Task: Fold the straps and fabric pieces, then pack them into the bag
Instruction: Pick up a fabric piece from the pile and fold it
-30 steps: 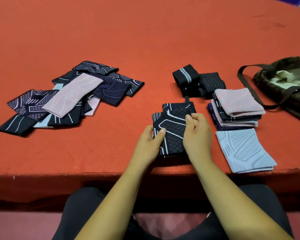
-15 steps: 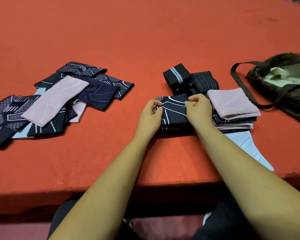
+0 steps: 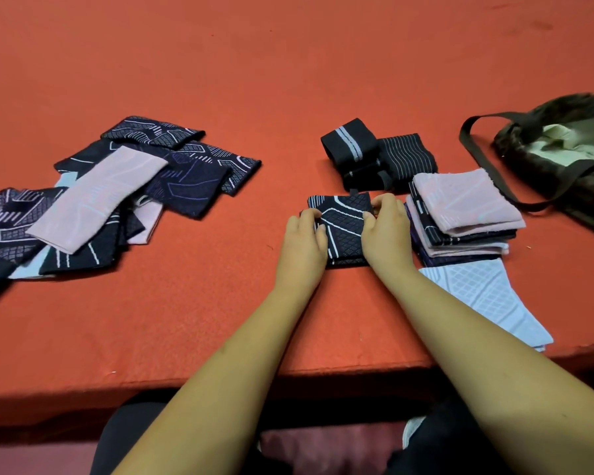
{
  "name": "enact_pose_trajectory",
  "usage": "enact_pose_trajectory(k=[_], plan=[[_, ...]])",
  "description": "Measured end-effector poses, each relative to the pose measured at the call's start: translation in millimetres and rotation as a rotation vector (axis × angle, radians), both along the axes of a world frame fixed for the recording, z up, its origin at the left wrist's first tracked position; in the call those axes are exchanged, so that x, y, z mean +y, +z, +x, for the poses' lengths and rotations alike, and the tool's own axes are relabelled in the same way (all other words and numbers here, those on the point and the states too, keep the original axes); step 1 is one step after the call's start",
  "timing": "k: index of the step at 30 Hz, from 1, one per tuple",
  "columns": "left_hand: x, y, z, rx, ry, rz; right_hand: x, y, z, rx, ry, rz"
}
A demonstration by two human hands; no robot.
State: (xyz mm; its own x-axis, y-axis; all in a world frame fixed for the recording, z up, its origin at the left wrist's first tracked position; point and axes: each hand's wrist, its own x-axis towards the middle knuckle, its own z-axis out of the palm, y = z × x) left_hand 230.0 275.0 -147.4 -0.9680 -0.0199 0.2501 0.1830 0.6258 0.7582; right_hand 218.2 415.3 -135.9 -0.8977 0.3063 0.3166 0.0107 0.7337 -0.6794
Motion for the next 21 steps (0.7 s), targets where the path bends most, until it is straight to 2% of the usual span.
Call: enact_pose_trajectory(k=[3,6,9,12,15,17,19,21], plan=[[-20,10,-6,-0.031,0.032,0.046,-4,24,-1,0.057,-0.007,0.111],[-66,21,-18,-0.032,0.118,0.023,-31,55,-5,0.06,0.114,0.059],[-127,33,-20,-0.08,0.315,0.101,-77,68,-8,-0.049,0.269,-0.043],[-187,34,-25,-0.19,0.484,0.15,-122,63,-26,-0.235,0.308,-0.159],[-215,30,-33,-0.33,0.455,0.365,-162,53,-47,-0.447,0.32,-0.376],[-218,31,-41,-0.356,0.45,0.543,-185,46,-60,-0.539,0.31,-0.528],[-216,34,-52,-0.412,0.471,0.683,-203,42,-71,-0.573,0.31,-0.528],[-217,32,-65,-0.454,0.512,0.789,-213,36,-80,-0.557,0.322,-0.444]])
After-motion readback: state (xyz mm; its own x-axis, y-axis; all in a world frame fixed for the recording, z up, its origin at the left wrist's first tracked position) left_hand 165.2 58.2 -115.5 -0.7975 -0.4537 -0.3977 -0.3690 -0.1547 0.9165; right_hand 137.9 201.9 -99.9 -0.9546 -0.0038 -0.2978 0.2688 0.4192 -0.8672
